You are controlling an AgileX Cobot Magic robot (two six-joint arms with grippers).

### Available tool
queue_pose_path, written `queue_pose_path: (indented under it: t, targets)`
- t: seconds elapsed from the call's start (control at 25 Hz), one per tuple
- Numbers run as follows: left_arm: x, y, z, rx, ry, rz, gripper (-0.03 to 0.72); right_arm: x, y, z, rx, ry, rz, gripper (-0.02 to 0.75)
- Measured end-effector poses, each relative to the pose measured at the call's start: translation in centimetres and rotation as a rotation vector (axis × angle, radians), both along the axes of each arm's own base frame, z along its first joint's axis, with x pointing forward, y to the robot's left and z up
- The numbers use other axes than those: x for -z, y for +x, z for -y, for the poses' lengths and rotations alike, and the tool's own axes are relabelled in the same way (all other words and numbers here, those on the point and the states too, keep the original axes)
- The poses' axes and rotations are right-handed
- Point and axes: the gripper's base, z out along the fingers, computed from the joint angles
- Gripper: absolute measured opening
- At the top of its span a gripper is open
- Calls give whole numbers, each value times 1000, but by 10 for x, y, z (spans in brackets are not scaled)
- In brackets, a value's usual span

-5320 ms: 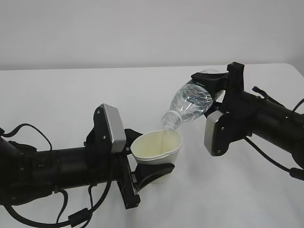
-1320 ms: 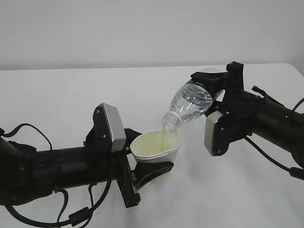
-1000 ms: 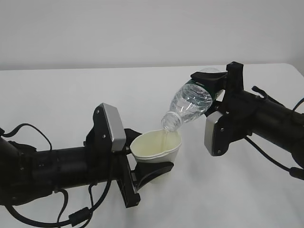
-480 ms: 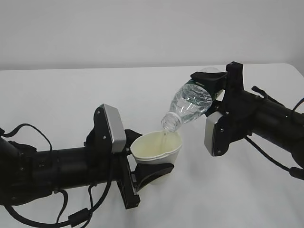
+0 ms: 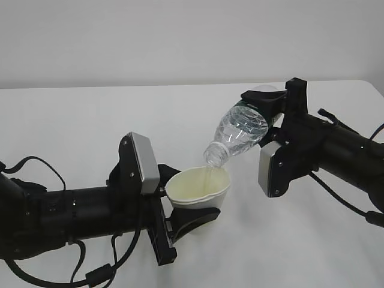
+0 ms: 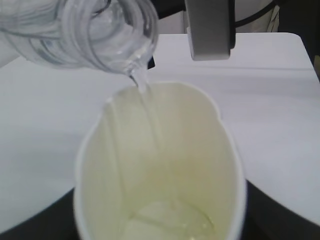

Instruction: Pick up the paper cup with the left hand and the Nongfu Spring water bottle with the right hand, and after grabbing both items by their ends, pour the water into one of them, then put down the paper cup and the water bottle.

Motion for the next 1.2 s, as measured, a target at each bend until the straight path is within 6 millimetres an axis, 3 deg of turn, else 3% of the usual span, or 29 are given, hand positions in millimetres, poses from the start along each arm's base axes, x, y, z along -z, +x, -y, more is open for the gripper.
queue_pose_path:
  t: [1.2]
  targets:
    - [1,-1,0,11,7,1,414,-2,1,0,-1,-11,18,437]
